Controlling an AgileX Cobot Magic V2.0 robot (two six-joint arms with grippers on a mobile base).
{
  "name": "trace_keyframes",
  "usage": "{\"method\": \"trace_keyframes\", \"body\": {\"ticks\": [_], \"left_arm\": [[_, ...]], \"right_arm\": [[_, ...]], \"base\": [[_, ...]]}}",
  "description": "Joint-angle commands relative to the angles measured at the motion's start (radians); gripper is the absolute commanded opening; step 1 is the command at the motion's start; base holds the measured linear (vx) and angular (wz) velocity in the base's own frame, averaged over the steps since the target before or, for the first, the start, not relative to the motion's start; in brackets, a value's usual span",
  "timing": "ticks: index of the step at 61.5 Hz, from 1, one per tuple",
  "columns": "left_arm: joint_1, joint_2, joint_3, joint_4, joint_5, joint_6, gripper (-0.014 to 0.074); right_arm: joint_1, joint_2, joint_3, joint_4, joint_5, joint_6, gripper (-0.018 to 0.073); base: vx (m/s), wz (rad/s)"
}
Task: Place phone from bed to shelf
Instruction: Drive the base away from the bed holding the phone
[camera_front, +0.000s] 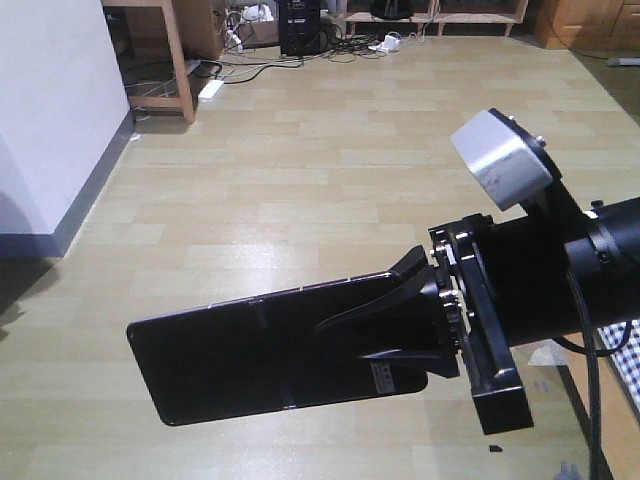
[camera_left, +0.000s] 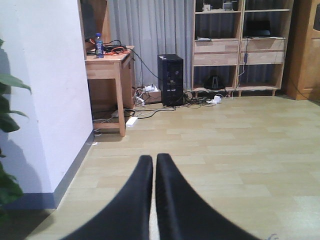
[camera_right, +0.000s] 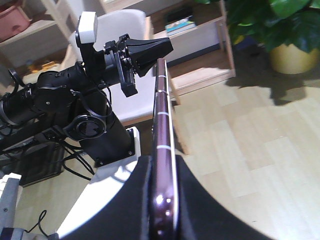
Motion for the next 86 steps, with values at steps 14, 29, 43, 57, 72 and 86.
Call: {"method": "trace_keyframes", "body": {"ticks": [14,29,43,57,72,86], "left_arm": [[0.003,-0.006,-0.025,-0.01,-0.073,-0.009,0.0001],[0.003,-0.006,-0.025,-0.01,-0.073,-0.009,0.0001],[0.003,-0.006,-0.025,-0.01,-0.073,-0.009,0.0001],[0.003,-0.006,-0.025,-0.01,-0.073,-0.009,0.0001],[0.003,-0.006,-0.025,-0.01,-0.073,-0.009,0.0001],[0.003,-0.006,-0.025,-0.01,-0.073,-0.009,0.0001]], "right_arm": [[-0.002,-0.025,-0.024,0.093,0.074,0.0,-0.0003],[-0.002,-0.025,-0.024,0.093,0.074,0.0,-0.0003],[-0.002,-0.025,-0.024,0.093,0.074,0.0,-0.0003],[-0.002,-0.025,-0.024,0.093,0.074,0.0,-0.0003],[-0.002,-0.025,-0.024,0.093,0.074,0.0,-0.0003],[-0.002,-0.025,-0.024,0.093,0.074,0.0,-0.0003]], "base": [[0.29,-0.08],[0.31,-0.09],[0.34,-0.06],[0.39,0.02],[0.43,0.07],[0.45,0.02]]}}
